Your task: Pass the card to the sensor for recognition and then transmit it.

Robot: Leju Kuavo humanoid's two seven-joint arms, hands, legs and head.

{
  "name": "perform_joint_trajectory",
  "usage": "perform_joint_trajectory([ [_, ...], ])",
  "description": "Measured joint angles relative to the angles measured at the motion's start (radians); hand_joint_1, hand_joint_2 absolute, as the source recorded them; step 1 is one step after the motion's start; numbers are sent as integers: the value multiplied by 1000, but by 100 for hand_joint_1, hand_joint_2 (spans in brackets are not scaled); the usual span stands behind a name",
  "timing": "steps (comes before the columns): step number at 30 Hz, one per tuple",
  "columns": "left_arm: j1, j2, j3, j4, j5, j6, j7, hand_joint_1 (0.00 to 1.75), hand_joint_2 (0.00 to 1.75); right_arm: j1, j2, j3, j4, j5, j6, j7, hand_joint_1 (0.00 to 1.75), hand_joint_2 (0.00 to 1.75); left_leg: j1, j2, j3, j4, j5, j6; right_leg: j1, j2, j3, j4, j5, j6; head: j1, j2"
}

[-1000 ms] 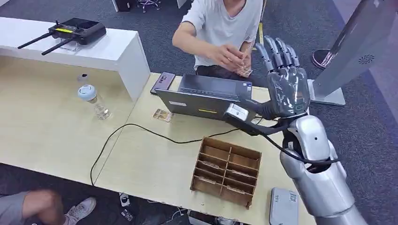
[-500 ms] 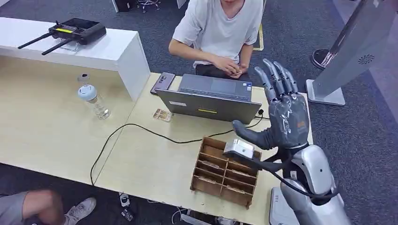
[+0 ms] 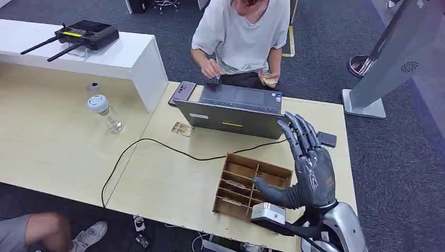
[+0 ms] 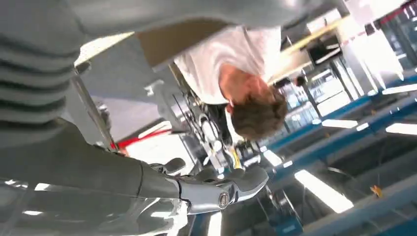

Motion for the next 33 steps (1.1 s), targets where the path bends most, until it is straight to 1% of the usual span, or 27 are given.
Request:
perform_joint_trajectory([
  [13, 29, 11, 1, -44, 13, 11, 24, 0, 0, 116, -20, 0, 71, 18, 14, 0, 0, 175, 0, 0, 0, 0, 0, 0, 0, 0, 0, 0, 0, 0, 0, 0],
  [21, 35, 12, 1, -52, 14, 17, 31, 0, 0, 145, -25, 0, 103, 39, 14, 1, 0, 175, 0, 0, 0, 0, 0, 0, 0, 0, 0, 0, 0, 0, 0, 0],
  [30, 36, 12, 1, -56, 16, 18, 31, 0, 0, 151, -27, 0, 114, 45, 14, 4, 0, 175, 0, 0, 0, 0, 0, 0, 0, 0, 0, 0, 0, 0, 0, 0],
  [32, 39, 12, 2, -57, 18, 20, 33, 0, 0, 155, -31, 0, 128, 60, 14, 13, 10, 175, 0, 0, 0, 0, 0, 0, 0, 0, 0, 0, 0, 0, 0, 0],
  [33, 40, 12, 1, -57, 20, 20, 33, 0, 0, 155, -32, 0, 135, 67, 13, 21, 26, 175, 0, 0, 0, 0, 0, 0, 0, 0, 0, 0, 0, 0, 0, 0],
])
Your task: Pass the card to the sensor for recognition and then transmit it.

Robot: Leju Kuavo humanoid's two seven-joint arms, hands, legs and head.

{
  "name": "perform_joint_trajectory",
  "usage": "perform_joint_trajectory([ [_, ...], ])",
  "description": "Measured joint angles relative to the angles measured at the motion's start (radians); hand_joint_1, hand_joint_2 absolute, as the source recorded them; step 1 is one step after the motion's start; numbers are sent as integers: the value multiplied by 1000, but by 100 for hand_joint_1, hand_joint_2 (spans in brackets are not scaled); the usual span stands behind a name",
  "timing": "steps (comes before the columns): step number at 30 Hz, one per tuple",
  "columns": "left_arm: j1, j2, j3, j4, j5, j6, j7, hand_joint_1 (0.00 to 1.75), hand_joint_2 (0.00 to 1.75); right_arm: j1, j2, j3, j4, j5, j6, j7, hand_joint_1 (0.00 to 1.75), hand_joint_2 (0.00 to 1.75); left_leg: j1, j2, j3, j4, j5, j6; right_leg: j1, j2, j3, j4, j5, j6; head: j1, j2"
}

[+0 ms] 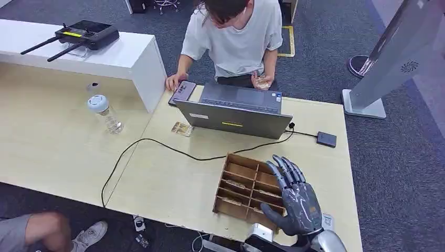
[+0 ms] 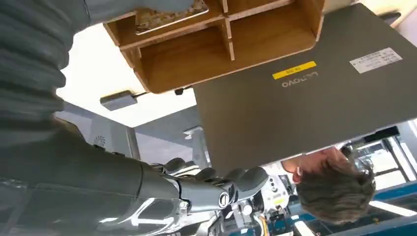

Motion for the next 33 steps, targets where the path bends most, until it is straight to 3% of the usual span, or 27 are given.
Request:
perform_joint_trajectory([
  [2, 0, 0, 0, 0, 1, 0, 0, 0, 0, 0, 0, 0, 6, 11, -1, 1, 28, 175, 0, 0, 0, 0, 0, 0, 0, 0, 0, 0, 0, 0, 0, 0],
  [4, 0, 0, 0, 0, 3, 0, 0, 0, 0, 0, 0, 0, 11, 23, -3, 10, 40, 175, 0, 0, 0, 0, 0, 0, 0, 0, 0, 0, 0, 0, 0, 0],
  [9, 0, 0, 0, 0, 5, 1, 1, 0, 0, 0, -2, 2, 26, 77, -19, 39, 31, 175, 0, 0, 0, 0, 0, 0, 0, 0, 0, 0, 0, 0, 0, 0],
  [10, 0, 0, 0, 0, 5, 1, 1, 0, 0, 0, -3, 2, 28, 83, -21, 42, 42, 175, 0, 0, 0, 0, 0, 0, 0, 0, 0, 0, 0, 0, 0, 0],
  [14, 1, 0, 0, 0, 6, 3, 1, 0, 0, 0, -7, 10, 41, 114, -32, 59, 49, 175, 0, 0, 0, 0, 0, 0, 0, 0, 0, 0, 0, 0, 0, 0],
  [20, 1, 0, 0, 0, 9, 5, 2, 0, 0, 0, -10, 19, 58, 138, -34, 72, 23, 175, 0, 0, 0, 0, 0, 0, 0, 0, 0, 0, 0, 0, 0, 0],
  [21, 1, 1, 0, 0, 9, 5, 3, 0, 0, 0, -11, 20, 60, 142, -34, 74, 56, 175, 0, 0, 0, 0, 0, 0, 0, 0, 0, 0, 0, 0, 0, 0],
  [22, 1, 1, 0, 0, 9, 5, 3, 0, 0, -1, -12, 21, 63, 147, -34, 78, 61, 175, 0, 0, 0, 0, 0, 0, 0, 0, 0, 0, 0, 0, 0, 0],
  [27, 1, 5, 0, 0, 11, 5, 5, 0, 0, -1, -15, 25, 80, 163, -34, 90, 49, 175, 0, 0, 0, 0, 0, 0, 0, 0, 0, 0, 0, 0, 0, 0],
  [30, 1, 5, 0, 0, 11, 5, 9, 0, 0, -1, -15, 26, 90, 171, -34, 94, 51, 175, 0, 0, 0, 0, 0, 0, 0, 0, 0, 0, 0, 0, 0, 0],
  [31, 1, 5, 0, 0, 12, 6, 10, 0, 0, -2, -15, 26, 94, 175, -34, 96, 59, 175, 0, 0, 0, 0, 0, 0, 0, 0, 0, 0, 0, 0, 0, 0],
  [33, 1, 5, 0, 0, 12, 6, 10, 0, 0, -3, -15, 26, 100, 179, -34, 101, 56, 175, 0, 0, 0, 0, 0, 0, 0, 0, 0, 0, 0, 0, 0, 0],
])
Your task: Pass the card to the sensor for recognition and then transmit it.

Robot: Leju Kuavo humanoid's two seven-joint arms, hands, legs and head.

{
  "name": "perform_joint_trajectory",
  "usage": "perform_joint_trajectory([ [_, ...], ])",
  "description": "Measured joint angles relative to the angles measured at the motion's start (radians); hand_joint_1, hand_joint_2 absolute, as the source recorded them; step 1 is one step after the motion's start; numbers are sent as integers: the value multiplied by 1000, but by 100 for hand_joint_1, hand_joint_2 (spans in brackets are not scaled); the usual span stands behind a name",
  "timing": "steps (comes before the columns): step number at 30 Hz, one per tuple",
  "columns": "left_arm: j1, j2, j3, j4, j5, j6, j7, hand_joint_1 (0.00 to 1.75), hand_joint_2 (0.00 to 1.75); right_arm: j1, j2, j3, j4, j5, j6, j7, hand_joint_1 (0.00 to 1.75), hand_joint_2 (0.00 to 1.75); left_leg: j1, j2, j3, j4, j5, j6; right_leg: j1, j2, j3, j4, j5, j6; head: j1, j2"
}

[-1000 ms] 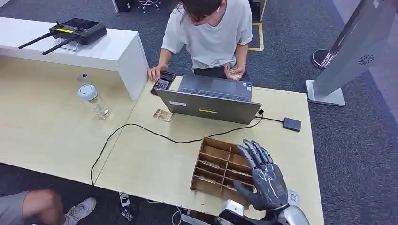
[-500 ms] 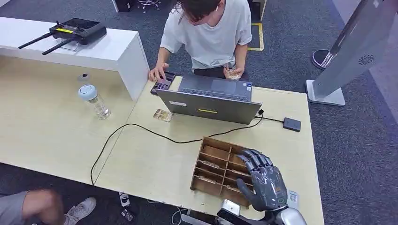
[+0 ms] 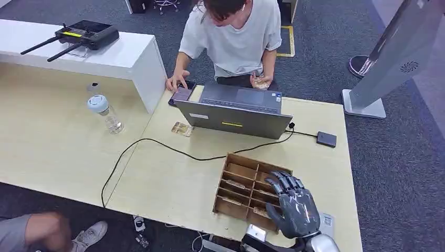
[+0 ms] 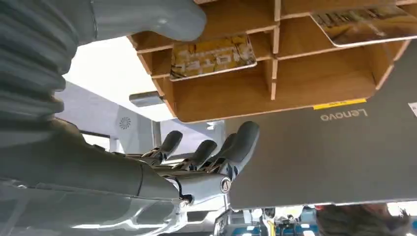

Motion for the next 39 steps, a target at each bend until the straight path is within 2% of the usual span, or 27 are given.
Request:
perform_joint_trajectory([
  [8, 0, 0, 0, 0, 2, 0, 0, 0, 0, -5, 0, 0, 27, 15, 0, 10, 54, 175, 0, 0, 0, 0, 0, 0, 0, 0, 0, 0, 0, 0, 0, 0],
  [12, 0, 0, 0, 0, 3, 0, 0, 0, 0, -7, 0, 1, 37, 18, 0, 13, 47, 175, 0, 0, 0, 0, 0, 0, 0, 0, 0, 0, 0, 0, 0, 0],
  [15, -1, 0, 0, 0, 3, 1, 0, 0, 0, -10, 0, 2, 44, 23, 0, 14, 59, 175, 0, 0, 0, 0, 0, 0, 0, 0, 0, 0, 0, 0, 0, 0],
  [16, -1, 0, 0, 0, 3, 1, 0, 0, 0, -11, 0, 2, 46, 23, 0, 14, 73, 175, 0, 0, 0, 0, 0, 0, 0, 0, 0, 0, 0, 0, 0, 0],
  [17, -1, 0, 0, 0, 3, 1, 0, 0, 0, -12, 0, 2, 48, 24, 0, 15, 80, 175, 0, 0, 0, 0, 0, 0, 0, 0, 0, 0, 0, 0, 0, 0],
  [18, -1, 0, 0, 0, 3, 2, 0, 0, 0, -12, 0, 2, 48, 25, 0, 15, 80, 175, 0, 0, 0, 0, 0, 0, 0, 0, 0, 0, 0, 0, 0, 0],
  [19, -1, 0, 0, 0, 3, 2, 0, 0, 0, -13, 0, 2, 48, 26, 1, 15, 131, 175, 0, 0, 0, 0, 0, 0, 0, 0, 0, 0, 0, 0, 0, 0],
  [21, -1, 0, 0, 0, 3, 2, 0, 0, 0, -15, 0, 2, 49, 26, 1, 16, 138, 175, 0, 0, 0, 0, 0, 0, 0, 0, 0, 0, 0, 0, 0, 0],
  [22, -1, 0, 0, 0, 3, 3, 0, 0, 0, -16, 0, 2, 50, 26, 1, 16, 155, 175, 0, 0, 0, 0, 0, 0, 0, 0, 0, 0, 0, 0, 0, 0],
  [23, -1, 0, 0, 0, 3, 3, 0, 0, 0, -16, 0, 2, 51, 26, 1, 16, 161, 175, 0, 0, 0, 0, 0, 0, 0, 0, 0, 0, 0, 0, 0, 0],
  [26, -1, 0, 0, 0, 3, 3, 0, 0, 0, -21, 0, 2, 51, 28, -1, 22, 169, 175, 0, 0, 0, 0, 0, 0, 0, 0, 0, 0, 0, 0, 0, 0],
  [30, -2, 0, 0, 0, 3, 3, 0, 0, 0, -22, 0, 2, 51, 29, -4, 21, 164, 175, 0, 0, 0, 0, 0, 0, 0, 0, 0, 0, 0, 0, 0, 0],
  [31, -2, 0, 0, 0, 3, 3, 0, 0, 0, -22, 0, 2, 51, 29, -6, 21, 171, 175, 0, 0, 0, 0, 0, 0, 0, 0, 0, 0, 0, 0, 0, 0],
  [39, -3, 0, -1, 0, 4, 3, 0, 0, 0, -25, 0, 2, 55, 28, -44, 0, 175, 175, 0, 0, 0, 0, 0, 0, 0, 0, 0, 0, 0, 0, 0, 0],
])
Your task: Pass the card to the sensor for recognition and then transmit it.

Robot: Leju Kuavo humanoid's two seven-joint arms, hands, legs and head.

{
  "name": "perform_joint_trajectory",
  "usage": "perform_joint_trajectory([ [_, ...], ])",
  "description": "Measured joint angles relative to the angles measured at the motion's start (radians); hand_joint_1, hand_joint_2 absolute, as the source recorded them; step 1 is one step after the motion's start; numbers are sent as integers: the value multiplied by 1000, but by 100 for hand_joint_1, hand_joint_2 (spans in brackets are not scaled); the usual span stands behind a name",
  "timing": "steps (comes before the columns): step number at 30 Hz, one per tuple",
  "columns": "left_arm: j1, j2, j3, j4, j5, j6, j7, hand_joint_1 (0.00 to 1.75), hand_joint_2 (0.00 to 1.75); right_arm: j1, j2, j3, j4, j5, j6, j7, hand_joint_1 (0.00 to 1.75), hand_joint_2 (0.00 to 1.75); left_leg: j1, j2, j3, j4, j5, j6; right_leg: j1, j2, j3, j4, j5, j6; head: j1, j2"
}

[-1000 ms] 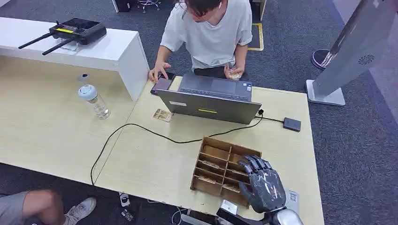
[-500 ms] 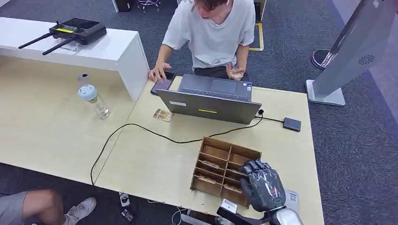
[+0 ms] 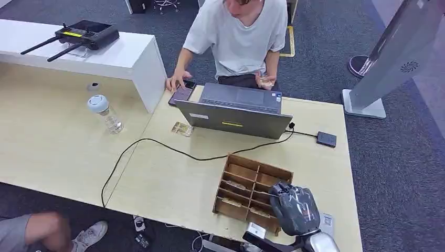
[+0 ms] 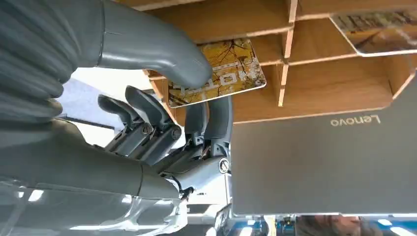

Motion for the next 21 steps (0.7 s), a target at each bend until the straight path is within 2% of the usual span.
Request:
perform_joint_trajectory([
  [6, -5, 0, -2, 0, 5, 2, -3, 0, 0, -9, 0, 0, -29, -20, -40, -30, 175, 175, 0, 0, 0, 0, 0, 0, 0, 0, 0, 0, 0, 0, 0, 0],
  [21, -5, 5, -3, 0, 20, 12, -13, 0, 0, -17, -12, -3, -277, -118, -93, -119, 175, 175, 0, 0, 0, 0, 0, 0, 0, 0, 0, 0, 0, 0, 0, 0],
])
